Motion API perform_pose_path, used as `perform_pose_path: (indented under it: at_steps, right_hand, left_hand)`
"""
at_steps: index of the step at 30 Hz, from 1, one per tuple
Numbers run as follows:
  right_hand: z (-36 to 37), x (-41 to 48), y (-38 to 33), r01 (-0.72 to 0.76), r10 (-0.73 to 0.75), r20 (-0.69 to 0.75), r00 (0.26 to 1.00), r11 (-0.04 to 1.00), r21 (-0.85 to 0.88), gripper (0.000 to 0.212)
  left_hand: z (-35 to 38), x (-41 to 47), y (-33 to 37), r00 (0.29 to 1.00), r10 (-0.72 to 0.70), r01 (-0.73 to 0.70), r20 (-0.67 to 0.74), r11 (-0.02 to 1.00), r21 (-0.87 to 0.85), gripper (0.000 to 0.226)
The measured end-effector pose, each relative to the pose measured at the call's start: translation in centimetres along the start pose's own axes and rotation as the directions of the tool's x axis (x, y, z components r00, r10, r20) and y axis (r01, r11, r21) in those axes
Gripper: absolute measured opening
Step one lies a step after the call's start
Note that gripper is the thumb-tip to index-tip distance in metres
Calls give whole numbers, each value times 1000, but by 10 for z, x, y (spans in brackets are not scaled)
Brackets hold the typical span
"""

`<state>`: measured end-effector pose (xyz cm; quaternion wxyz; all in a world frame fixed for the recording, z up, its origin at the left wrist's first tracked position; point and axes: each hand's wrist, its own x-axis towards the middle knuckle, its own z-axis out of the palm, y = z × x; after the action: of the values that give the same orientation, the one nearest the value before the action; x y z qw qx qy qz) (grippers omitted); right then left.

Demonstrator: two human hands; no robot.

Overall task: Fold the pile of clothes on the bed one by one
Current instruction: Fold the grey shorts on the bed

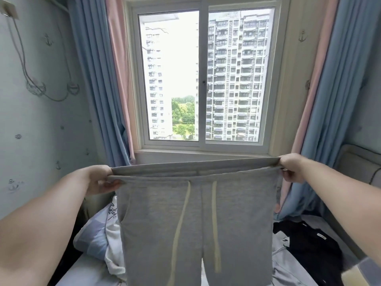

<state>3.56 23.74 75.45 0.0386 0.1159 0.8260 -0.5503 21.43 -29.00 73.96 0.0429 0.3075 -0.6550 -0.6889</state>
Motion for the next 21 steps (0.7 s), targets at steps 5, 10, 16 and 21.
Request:
perform_pose_path:
  at_steps: [5, 10, 16, 21]
  right_hand:
    - [21, -1, 3, -222, 153, 272, 950, 944, 244, 22]
    - [48, -14, -9, -181, 56, 271, 961, 867, 465, 11]
    - [72, -30, -33, -61, -145, 301, 942, 811, 582, 11]
    - [97, -43, -50, 133, -319, 253, 913, 822, 554, 41]
  left_hand:
    - [-5, 22, -9, 998, -57, 57, 8, 949, -309, 28]
    - [-7, 35, -1, 994, 40, 11, 104, 897, -443, 34]
    - [-20, 56, 23, 978, 189, -107, 87, 817, -567, 28]
    - [-32, 77, 44, 889, 455, -403, 42, 824, -398, 44]
